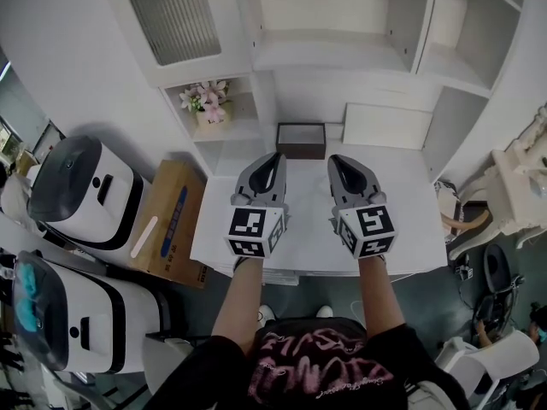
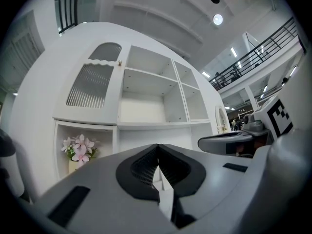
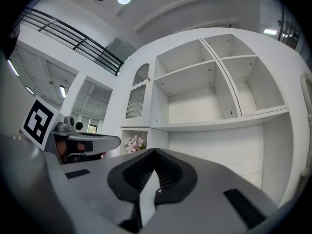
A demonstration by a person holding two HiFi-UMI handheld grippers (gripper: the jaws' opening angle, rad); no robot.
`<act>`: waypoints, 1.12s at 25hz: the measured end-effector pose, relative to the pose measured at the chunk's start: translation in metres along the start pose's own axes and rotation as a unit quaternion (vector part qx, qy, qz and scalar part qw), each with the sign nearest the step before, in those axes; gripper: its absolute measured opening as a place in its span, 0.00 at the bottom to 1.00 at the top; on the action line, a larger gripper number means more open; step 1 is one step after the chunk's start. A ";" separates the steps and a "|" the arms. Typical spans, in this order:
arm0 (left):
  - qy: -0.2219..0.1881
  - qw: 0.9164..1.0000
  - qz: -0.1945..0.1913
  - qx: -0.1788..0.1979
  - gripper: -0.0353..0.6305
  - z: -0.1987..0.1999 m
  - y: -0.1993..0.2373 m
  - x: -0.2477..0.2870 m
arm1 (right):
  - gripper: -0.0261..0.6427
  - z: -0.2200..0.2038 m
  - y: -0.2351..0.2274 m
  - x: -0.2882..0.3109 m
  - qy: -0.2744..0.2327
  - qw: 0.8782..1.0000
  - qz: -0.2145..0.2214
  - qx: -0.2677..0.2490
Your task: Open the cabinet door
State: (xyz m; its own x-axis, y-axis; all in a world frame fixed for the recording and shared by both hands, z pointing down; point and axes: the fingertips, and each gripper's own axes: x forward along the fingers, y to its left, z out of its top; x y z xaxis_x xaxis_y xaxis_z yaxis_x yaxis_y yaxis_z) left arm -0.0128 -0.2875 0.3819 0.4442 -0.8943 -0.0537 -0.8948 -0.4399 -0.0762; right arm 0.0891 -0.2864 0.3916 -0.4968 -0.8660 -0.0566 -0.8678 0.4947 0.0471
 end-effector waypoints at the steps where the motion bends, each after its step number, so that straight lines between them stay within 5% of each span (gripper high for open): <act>1: -0.001 1.000 -0.001 0.001 0.08 0.001 0.002 -0.001 | 0.06 0.001 0.001 0.001 -0.001 1.000 -0.002 -0.001; 12: -0.016 1.000 0.005 0.006 0.08 0.018 0.034 -0.003 | 0.06 0.022 0.015 0.022 -0.014 1.000 -0.001 -0.014; 20: -0.092 0.994 0.025 0.056 0.08 0.116 0.078 0.008 | 0.06 0.102 0.006 0.054 -0.070 0.996 -0.001 -0.060; 28: -0.176 0.982 0.042 0.062 0.08 0.223 0.108 0.014 | 0.06 0.189 0.009 0.075 -0.128 0.988 -0.002 -0.086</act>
State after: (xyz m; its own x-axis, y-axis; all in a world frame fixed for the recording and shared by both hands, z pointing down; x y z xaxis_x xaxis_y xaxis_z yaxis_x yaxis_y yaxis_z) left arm -0.0933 -0.3287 0.1513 0.3757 -0.8340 -0.4041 -0.9266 -0.3324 -0.1755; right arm 0.0418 -0.3334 0.1989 -0.4997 -0.8104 -0.3059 -0.8655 0.4526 0.2147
